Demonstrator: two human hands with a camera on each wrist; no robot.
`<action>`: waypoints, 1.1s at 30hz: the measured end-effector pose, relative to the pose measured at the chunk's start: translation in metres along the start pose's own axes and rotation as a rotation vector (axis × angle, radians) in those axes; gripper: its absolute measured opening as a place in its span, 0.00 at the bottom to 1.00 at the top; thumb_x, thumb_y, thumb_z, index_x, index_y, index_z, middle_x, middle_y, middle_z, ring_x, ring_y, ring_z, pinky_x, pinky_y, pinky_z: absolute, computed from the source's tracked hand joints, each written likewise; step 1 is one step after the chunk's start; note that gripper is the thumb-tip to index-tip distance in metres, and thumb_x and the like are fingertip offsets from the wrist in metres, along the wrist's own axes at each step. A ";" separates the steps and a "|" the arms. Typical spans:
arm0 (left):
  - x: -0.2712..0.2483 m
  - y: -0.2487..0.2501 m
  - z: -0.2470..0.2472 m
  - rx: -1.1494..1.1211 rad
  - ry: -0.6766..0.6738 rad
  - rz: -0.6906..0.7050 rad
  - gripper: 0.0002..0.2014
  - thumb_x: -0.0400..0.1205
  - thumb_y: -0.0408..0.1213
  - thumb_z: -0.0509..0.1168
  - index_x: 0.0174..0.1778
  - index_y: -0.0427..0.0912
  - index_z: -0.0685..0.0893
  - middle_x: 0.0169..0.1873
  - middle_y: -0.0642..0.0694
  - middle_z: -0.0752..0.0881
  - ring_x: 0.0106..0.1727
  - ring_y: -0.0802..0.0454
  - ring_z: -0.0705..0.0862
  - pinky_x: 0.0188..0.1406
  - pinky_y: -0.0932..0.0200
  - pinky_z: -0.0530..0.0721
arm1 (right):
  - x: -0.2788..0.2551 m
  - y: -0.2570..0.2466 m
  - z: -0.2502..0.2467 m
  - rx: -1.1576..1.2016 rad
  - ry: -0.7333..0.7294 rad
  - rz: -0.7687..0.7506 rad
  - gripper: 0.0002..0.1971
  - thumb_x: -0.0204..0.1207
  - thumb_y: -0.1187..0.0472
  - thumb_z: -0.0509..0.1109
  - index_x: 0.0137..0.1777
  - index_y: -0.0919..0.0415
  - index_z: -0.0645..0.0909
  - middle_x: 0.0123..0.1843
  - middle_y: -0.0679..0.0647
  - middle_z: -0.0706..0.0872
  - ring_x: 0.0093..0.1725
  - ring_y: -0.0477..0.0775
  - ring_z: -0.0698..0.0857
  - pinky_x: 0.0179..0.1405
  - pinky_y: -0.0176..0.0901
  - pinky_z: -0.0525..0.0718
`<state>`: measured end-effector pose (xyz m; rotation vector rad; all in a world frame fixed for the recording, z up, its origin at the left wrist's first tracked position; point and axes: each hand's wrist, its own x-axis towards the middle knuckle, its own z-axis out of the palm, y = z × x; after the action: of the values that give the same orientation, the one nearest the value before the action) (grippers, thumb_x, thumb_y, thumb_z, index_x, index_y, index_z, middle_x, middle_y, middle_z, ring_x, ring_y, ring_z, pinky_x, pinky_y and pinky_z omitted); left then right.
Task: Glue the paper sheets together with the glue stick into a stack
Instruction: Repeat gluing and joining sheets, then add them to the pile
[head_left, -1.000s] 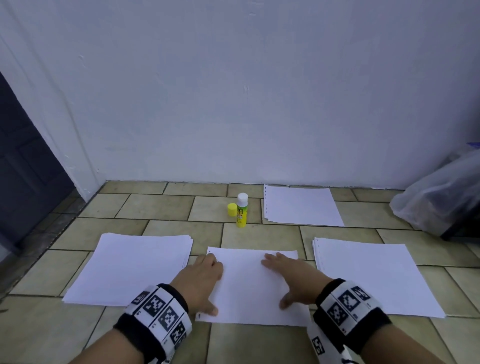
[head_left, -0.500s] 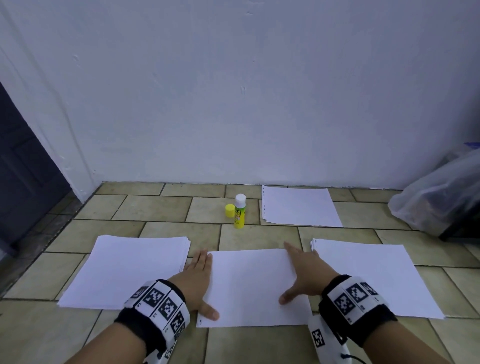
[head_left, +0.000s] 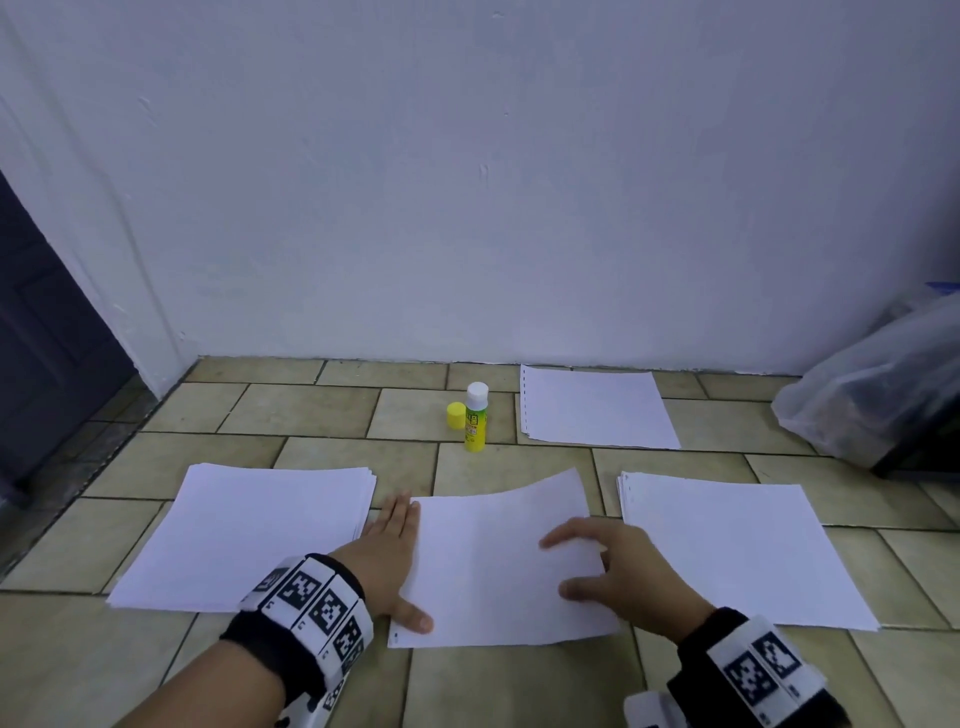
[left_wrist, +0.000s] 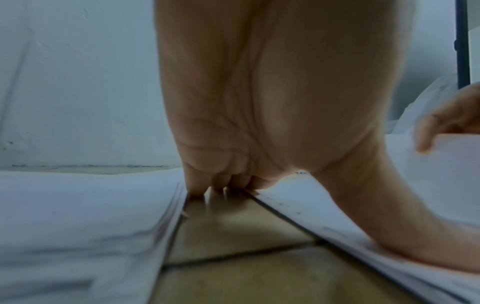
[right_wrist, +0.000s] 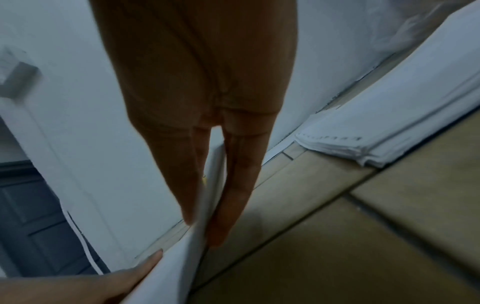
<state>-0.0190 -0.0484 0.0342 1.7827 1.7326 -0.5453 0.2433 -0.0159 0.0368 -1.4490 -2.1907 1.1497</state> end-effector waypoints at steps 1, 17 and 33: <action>0.001 0.000 0.000 0.006 -0.004 -0.003 0.63 0.75 0.58 0.71 0.78 0.31 0.25 0.80 0.37 0.26 0.82 0.44 0.29 0.82 0.50 0.40 | -0.001 0.000 0.000 -0.041 -0.053 0.009 0.17 0.68 0.61 0.79 0.48 0.36 0.82 0.60 0.44 0.80 0.60 0.51 0.81 0.58 0.37 0.82; 0.019 0.004 0.008 0.173 0.006 -0.092 0.63 0.74 0.63 0.68 0.79 0.30 0.27 0.80 0.34 0.27 0.82 0.39 0.29 0.84 0.44 0.42 | -0.001 0.012 -0.116 0.281 0.084 0.013 0.22 0.70 0.79 0.72 0.55 0.52 0.88 0.58 0.42 0.88 0.50 0.37 0.87 0.45 0.24 0.81; 0.026 0.010 0.012 0.199 0.061 -0.176 0.66 0.71 0.60 0.73 0.80 0.30 0.28 0.81 0.34 0.29 0.83 0.39 0.31 0.83 0.41 0.46 | 0.139 0.041 -0.145 0.069 0.457 0.273 0.19 0.72 0.74 0.69 0.63 0.63 0.85 0.55 0.62 0.87 0.52 0.58 0.82 0.51 0.38 0.74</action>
<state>-0.0062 -0.0363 0.0094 1.8064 1.9476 -0.7684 0.2930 0.1791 0.0738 -1.8082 -1.6685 0.8484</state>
